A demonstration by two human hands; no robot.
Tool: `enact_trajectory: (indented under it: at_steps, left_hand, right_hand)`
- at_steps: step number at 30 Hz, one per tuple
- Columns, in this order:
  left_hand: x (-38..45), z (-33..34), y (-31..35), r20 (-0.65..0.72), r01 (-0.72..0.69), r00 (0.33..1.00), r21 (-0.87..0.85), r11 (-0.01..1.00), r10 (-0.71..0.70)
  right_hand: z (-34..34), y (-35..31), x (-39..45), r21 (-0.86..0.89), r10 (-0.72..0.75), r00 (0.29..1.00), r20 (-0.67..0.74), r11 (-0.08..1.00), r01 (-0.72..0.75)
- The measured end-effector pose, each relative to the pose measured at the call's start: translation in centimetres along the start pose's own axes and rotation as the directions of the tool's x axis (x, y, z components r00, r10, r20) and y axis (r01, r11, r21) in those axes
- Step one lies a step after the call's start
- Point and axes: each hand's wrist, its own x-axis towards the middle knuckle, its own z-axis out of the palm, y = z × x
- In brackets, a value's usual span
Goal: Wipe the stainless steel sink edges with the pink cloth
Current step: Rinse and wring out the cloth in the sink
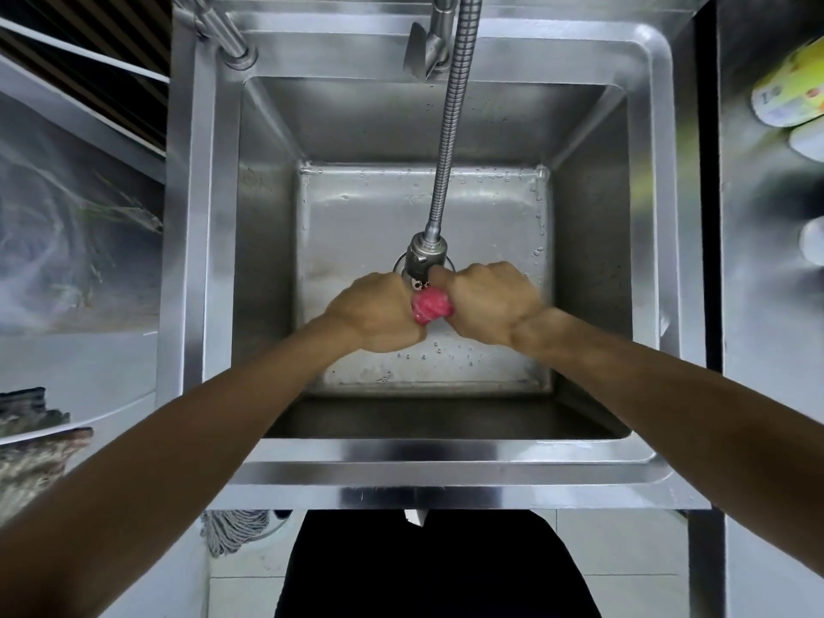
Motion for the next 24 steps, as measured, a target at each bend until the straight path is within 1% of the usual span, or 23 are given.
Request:
enact_trajectory:
  at_steps: [2, 4, 6, 7, 8, 10, 11, 12, 14, 15, 16, 17, 18, 19, 20, 21, 22, 23, 24]
  left_hand:
    - [0.1, 0.6, 0.2, 0.152, 0.08, 0.987, -0.23, 0.97, -0.045]
    - [0.1, 1.5, 0.0, 0.309, 0.193, 0.95, -0.459, 0.867, -0.048]
    - [0.1, 2.9, -0.8, 0.425, 0.284, 0.905, -0.59, 0.756, -0.008]
    - [0.1, 3.6, -1.1, 0.452, 0.303, 0.892, -0.604, 0.737, 0.005]
    - [0.0, 4.2, -1.4, 0.459, 0.299, 0.889, -0.585, 0.754, 0.003]
    - [-0.2, 4.3, -1.6, 0.433, 0.215, 0.901, -0.476, 0.853, 0.014]
    - [-0.3, 3.8, -1.5, 0.422, 0.161, 0.906, -0.433, 0.887, 0.041]
    - [-0.3, 3.1, -1.6, 0.418, 0.121, 0.906, -0.411, 0.904, 0.069]
    - [-0.4, 1.1, -1.7, 0.381, 0.044, 0.917, -0.381, 0.924, 0.114]
    - [-0.4, 0.1, -1.8, 0.352, 0.005, 0.926, -0.362, 0.932, 0.132]
    - [-0.4, -0.8, -1.7, 0.334, -0.02, 0.931, -0.351, 0.936, 0.145]
    - [-0.4, -1.6, -1.6, 0.328, -0.032, 0.932, -0.345, 0.938, 0.152]
    - [-0.5, -2.1, -1.4, 0.317, -0.056, 0.934, -0.322, 0.945, 0.164]
    - [-0.5, -2.6, -1.3, 0.276, -0.113, 0.942, -0.267, 0.957, 0.189]
    - [-0.5, -2.9, -1.3, 0.198, -0.195, 0.953, -0.177, 0.965, 0.229]
    - [-0.5, -3.1, -1.3, 0.098, -0.281, 0.953, -0.071, 0.957, 0.287]
    - [-0.4, -3.1, -1.5, -0.003, -0.352, 0.936, 0.048, 0.935, 0.353]
    - [-0.3, -2.9, -1.7, -0.104, -0.416, 0.894, 0.174, 0.893, 0.437]
    - [-0.1, -2.6, -1.9, -0.203, -0.471, 0.818, 0.3, 0.83, 0.538]
  right_hand:
    - [1.2, 0.1, 0.0, -0.048, -0.032, 0.997, -0.065, 0.998, 0.029]
    - [2.3, 0.1, 0.1, -0.025, -0.016, 0.991, -0.134, 1.0, 0.012]
    - [3.7, 0.0, 0.3, -0.023, -0.007, 0.979, -0.203, 1.0, 0.003]
    - [4.3, -0.2, 0.3, -0.033, -0.02, 0.976, -0.218, 0.999, 0.013]
    - [5.0, -0.5, 0.4, -0.046, -0.033, 0.977, -0.213, 0.999, 0.024]
    - [5.6, -0.7, 0.3, -0.042, -0.025, 0.989, -0.146, 0.999, 0.019]
    - [5.2, -0.8, 0.1, -0.022, -0.013, 0.994, -0.113, 1.0, 0.011]
    - [4.7, -0.6, -0.2, 0.024, 0.003, 0.995, -0.1, 1.0, -0.001]
    - [3.3, -0.6, -1.4, 0.183, 0.026, 0.992, -0.123, 0.983, -0.003]
    - [2.6, -0.4, -2.0, 0.28, 0.039, 0.995, -0.086, 0.96, -0.014]
    - [1.6, -0.3, -2.6, 0.404, 0.054, 0.999, -0.006, 0.913, -0.047]
    - [0.7, 0.1, -3.0, 0.558, 0.048, 0.994, 0.097, 0.824, -0.094]
    - [0.0, 0.8, -3.0, 0.709, 0.007, 0.983, 0.186, 0.692, -0.139]
    - [-0.8, 1.6, -2.9, 0.822, -0.045, 0.97, 0.238, 0.541, -0.177]
    - [-1.4, 2.7, -2.6, 0.887, -0.096, 0.954, 0.285, 0.403, -0.225]
    - [-1.6, 3.8, -2.1, 0.914, -0.158, 0.927, 0.34, 0.286, -0.286]
    - [-1.6, 4.8, -1.6, 0.914, -0.242, 0.887, 0.394, 0.201, -0.351]
    - [-1.3, 5.5, -0.9, 0.901, -0.346, 0.832, 0.433, 0.158, -0.404]
    - [-0.6, 5.8, -0.2, 0.885, -0.453, 0.766, 0.456, 0.146, -0.441]
